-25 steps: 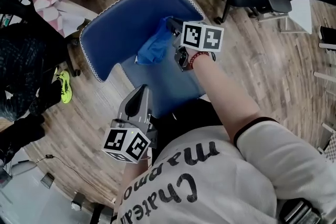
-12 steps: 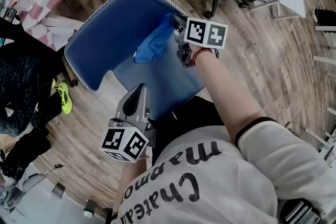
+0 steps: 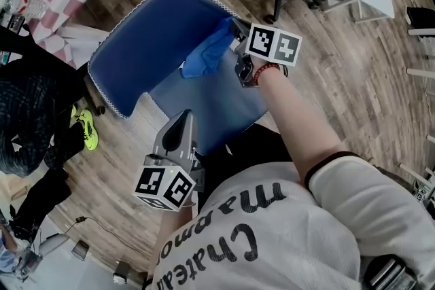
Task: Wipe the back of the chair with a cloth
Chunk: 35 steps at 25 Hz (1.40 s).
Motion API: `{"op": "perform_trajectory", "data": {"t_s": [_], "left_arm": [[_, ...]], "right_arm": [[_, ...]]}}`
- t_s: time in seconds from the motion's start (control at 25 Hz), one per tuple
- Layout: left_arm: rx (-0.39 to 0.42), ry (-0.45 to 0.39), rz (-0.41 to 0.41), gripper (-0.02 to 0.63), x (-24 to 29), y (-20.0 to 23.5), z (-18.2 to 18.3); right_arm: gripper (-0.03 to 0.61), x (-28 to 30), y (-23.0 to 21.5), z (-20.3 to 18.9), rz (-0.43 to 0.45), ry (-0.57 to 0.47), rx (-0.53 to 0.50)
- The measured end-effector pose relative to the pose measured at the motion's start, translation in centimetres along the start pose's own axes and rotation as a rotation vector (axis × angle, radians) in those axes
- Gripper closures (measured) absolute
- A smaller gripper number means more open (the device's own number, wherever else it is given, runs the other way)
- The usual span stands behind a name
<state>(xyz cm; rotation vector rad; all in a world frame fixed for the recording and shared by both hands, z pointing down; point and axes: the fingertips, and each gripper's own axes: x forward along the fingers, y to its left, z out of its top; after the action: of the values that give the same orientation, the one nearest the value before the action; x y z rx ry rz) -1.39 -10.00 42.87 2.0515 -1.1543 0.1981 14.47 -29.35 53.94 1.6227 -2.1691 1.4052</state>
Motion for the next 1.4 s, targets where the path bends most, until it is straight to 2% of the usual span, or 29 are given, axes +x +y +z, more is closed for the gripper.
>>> {"op": "perform_trajectory", "data": {"t_s": [0.12,0.36,0.64,0.96,1.28,1.4], "left_arm": [[0.0,-0.013,0.002,0.609,-1.0,0.8,0.0],[-0.022,-0.028,0.023,0.609,-3.6,2.7,-0.3],[-0.048,-0.042,0.038,0.609,-7.7,6.2,-1.4],[-0.069,-0.039,0.064,0.609,-13.1,11.4,-2.3],[-0.068,-0.029,0.035,0.609,-16.8,15.3,-3.1],[-0.07,-0.025,0.02,0.609,-17.8,16.3,-3.4]], "right_arm": [[0.552,-0.2,0.4,-0.3,-0.029,-0.016,-0.003],[0.552,1.4,5.6,-3.3,0.04,0.027,-0.066],[0.552,3.8,12.8,-9.6,0.138,0.1,-0.084],[0.552,5.9,19.9,-17.1,0.207,0.172,-0.103],[0.552,6.6,24.6,-23.2,0.219,0.224,-0.122],[0.552,6.0,25.9,-25.6,0.217,0.26,-0.081]]}}
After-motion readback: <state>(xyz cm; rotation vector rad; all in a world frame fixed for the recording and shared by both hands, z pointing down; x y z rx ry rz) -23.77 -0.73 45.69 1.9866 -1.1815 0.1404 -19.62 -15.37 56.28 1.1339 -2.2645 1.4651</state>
